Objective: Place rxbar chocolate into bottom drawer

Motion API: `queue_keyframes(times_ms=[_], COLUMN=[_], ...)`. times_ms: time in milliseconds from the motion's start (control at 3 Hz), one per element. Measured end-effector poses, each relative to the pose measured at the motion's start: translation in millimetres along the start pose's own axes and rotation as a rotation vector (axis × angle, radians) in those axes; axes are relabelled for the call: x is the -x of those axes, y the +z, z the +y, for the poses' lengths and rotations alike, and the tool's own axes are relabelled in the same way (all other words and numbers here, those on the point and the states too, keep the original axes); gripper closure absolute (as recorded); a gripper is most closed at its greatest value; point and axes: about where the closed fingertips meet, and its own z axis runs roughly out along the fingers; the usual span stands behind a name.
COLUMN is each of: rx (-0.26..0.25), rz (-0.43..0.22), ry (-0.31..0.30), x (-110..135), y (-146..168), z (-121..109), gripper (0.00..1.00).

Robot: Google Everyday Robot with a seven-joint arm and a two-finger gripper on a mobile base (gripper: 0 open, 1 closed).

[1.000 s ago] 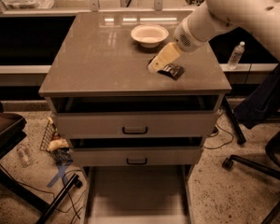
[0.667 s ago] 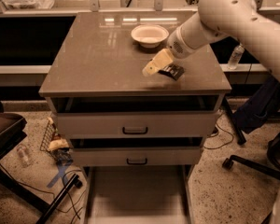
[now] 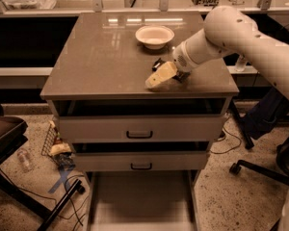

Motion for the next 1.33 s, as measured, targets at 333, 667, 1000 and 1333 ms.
queue_keyframes(times_ms=[333, 667, 1000, 1333], rx=[-0.006, -0.004, -0.004, -0.004], rz=[0.002, 0.005, 0.005, 0.005], ry=[0.015, 0.016, 0.016, 0.016], x=[-13.2, -13.3, -8.6, -6.6], y=[7.9, 8.2, 3.1, 0.9], z=[4.8, 6.0, 6.1, 6.2], gripper=[0.16, 0.39, 0.62, 0.86])
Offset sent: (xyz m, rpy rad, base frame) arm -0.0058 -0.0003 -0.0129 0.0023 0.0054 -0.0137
